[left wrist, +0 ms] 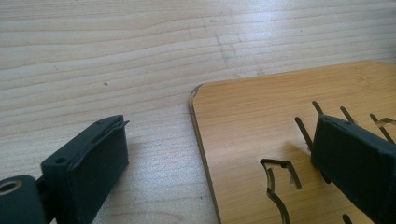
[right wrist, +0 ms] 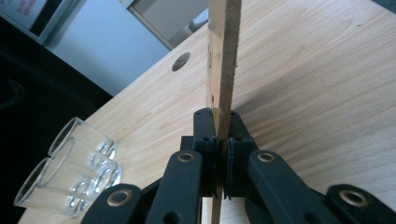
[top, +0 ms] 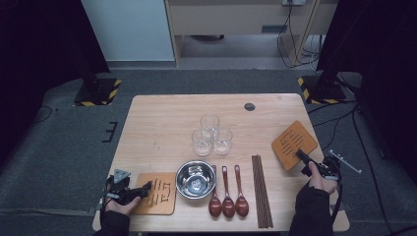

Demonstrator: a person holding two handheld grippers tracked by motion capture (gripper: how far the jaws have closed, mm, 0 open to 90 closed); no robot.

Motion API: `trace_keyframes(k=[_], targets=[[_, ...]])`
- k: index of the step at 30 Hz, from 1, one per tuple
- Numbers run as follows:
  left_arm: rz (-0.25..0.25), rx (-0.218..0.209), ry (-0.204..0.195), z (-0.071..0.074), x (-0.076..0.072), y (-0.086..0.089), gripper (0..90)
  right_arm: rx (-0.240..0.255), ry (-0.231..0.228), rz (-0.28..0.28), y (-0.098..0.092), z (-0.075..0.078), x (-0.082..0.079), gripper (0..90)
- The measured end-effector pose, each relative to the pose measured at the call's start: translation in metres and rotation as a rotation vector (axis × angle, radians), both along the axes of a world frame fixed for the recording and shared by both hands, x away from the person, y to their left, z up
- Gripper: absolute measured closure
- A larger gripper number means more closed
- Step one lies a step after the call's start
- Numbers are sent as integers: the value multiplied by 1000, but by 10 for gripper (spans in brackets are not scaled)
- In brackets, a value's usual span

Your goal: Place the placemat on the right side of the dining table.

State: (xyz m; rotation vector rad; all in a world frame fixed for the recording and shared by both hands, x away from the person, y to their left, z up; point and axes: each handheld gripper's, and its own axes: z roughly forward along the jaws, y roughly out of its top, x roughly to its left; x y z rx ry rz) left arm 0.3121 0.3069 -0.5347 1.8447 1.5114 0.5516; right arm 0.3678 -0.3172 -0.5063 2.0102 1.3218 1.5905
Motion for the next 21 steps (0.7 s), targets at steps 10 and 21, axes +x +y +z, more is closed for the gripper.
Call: trace_keyframes(k=[10, 21], targets=[[0, 0, 0, 0, 0, 0, 31, -9, 7, -21, -2, -6, -2, 816], [0, 0, 0, 0, 0, 0, 31, -25, 19, -38, -4, -10, -2, 752]])
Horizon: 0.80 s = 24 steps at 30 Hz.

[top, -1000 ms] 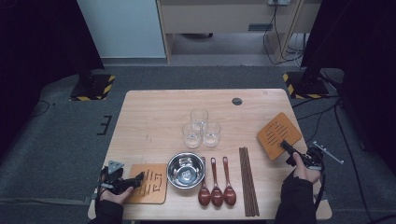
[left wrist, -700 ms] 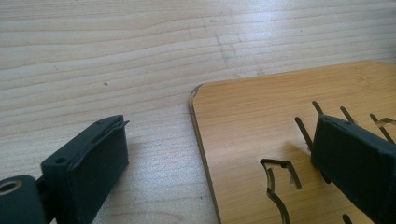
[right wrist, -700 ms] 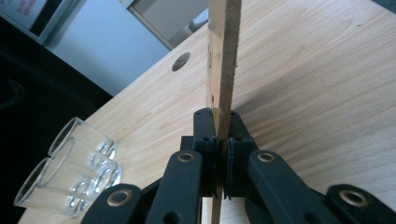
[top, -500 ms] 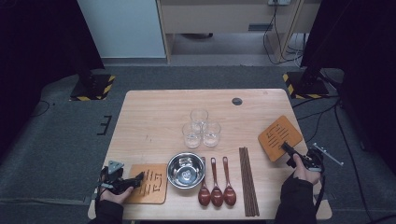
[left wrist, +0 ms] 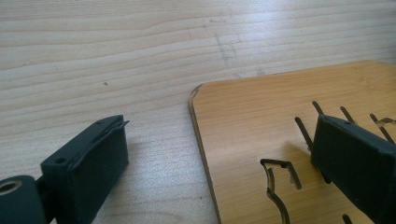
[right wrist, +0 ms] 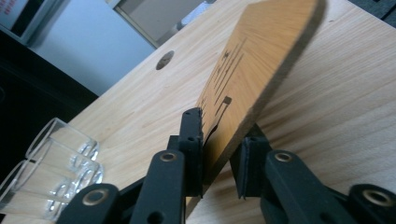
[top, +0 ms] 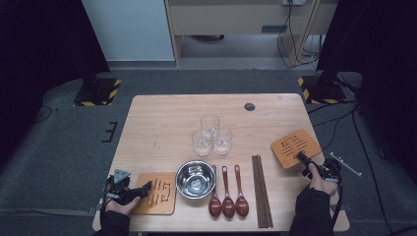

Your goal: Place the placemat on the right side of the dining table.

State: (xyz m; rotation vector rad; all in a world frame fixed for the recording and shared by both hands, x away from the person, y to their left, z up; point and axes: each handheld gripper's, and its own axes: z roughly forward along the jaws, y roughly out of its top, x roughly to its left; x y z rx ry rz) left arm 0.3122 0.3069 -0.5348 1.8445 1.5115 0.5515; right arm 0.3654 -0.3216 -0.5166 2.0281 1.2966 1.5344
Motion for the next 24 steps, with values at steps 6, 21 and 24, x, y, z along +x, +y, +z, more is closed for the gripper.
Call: trace_keyframes(k=[6, 21, 24], targets=[[-2, 2, 2, 0, 0, 0, 30, -9, 10, -2, -1, -3, 0, 716], [-2, 2, 2, 0, 0, 0, 30, -26, 37, 8, 0, -6, 2, 586], [-2, 2, 2, 0, 0, 0, 30, -30, 39, 10, 0, -6, 2, 568]])
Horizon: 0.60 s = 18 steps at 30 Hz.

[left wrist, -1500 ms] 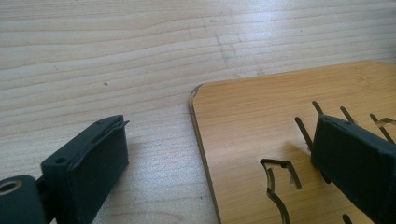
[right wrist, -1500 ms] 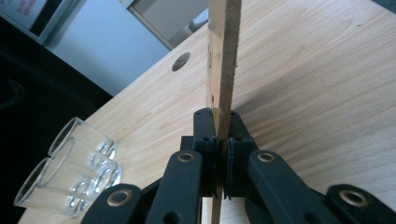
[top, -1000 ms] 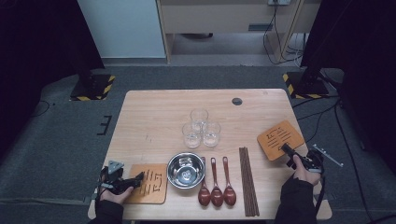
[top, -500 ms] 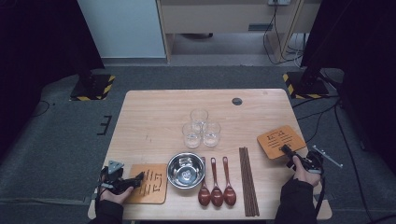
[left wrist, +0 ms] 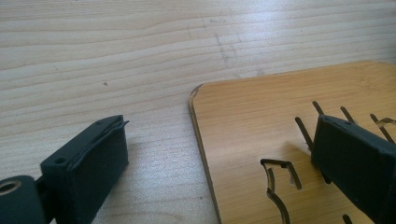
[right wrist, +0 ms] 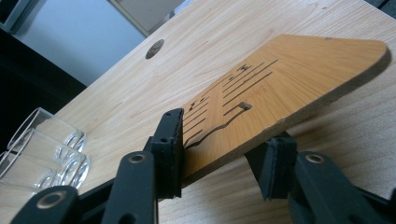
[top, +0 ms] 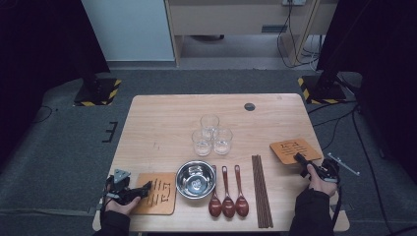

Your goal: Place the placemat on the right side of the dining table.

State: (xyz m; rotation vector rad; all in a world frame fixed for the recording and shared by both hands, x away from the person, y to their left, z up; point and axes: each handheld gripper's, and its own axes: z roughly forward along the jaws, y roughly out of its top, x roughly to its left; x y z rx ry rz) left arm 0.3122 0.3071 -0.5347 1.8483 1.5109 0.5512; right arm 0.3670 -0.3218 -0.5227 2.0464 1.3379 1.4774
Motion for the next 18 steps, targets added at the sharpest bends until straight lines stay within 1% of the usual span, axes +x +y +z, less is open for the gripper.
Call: trace_keyframes(k=[1, 2, 4, 8, 10, 11, 12, 14, 16, 18], targets=[[0, 0, 0, 0, 0, 0, 30, 1, 5, -2, 1, 0, 0, 522], [0, 0, 0, 0, 0, 0, 30, -2, 5, -2, 1, 0, 0, 503], [0, 0, 0, 0, 0, 0, 30, -5, 8, 1, 1, 0, 1, 500], [0, 0, 0, 0, 0, 0, 30, -24, 19, 10, 1, -1, 1, 447], [0, 0, 0, 0, 0, 0, 29, -33, 33, 23, 2, -1, 0, 423], [0, 0, 0, 0, 0, 0, 29, -33, 33, 23, 2, -1, 0, 423], [0, 0, 0, 0, 0, 0, 29, -44, 34, 31, 2, -2, 0, 420], [0, 0, 0, 0, 0, 0, 30, -46, 45, 48, 2, -3, 0, 399], [0, 1, 0, 0, 0, 0, 29, -50, 47, 51, 2, -3, 0, 389], [0, 1, 0, 0, 0, 0, 29, -56, 61, 62, 3, -3, 0, 370]])
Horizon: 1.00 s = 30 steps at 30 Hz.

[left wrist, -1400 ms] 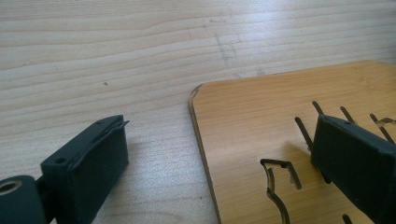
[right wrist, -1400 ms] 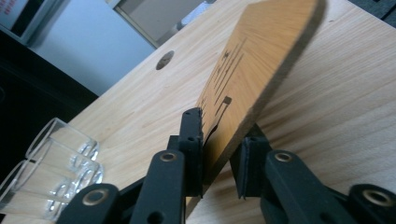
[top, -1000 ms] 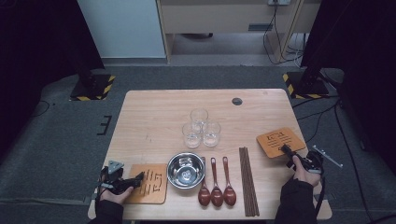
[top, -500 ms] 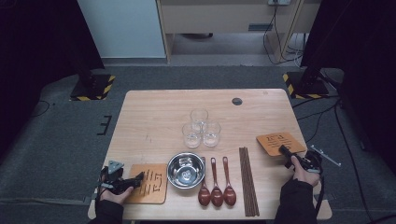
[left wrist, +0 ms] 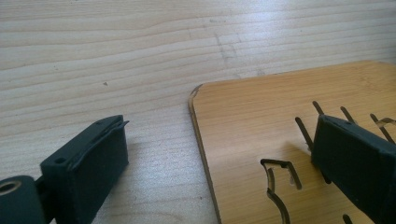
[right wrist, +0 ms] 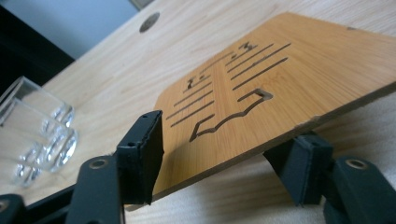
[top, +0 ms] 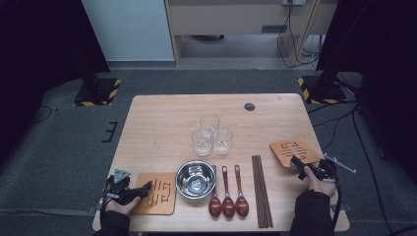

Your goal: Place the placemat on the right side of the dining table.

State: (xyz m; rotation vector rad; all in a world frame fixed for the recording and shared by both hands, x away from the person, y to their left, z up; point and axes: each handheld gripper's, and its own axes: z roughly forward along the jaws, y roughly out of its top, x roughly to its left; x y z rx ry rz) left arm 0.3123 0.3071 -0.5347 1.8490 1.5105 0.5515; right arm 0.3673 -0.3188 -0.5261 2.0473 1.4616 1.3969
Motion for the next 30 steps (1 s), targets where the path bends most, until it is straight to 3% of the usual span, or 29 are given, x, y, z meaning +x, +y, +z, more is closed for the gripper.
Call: trace_keyframes(k=[7, 17, 27, 30], targets=[[0, 0, 0, 0, 0, 0, 29, -60, 26, 21, 3, -2, -1, 331], [0, 0, 1, 0, 0, 0, 29, -76, 47, 22, 0, -8, -6, 321], [0, 0, 0, 0, 0, 0, 29, -117, 51, 17, 1, -9, -9, 316], [0, 0, 0, 0, 0, 0, 29, -126, 32, 21, 1, -8, -10, 326]])
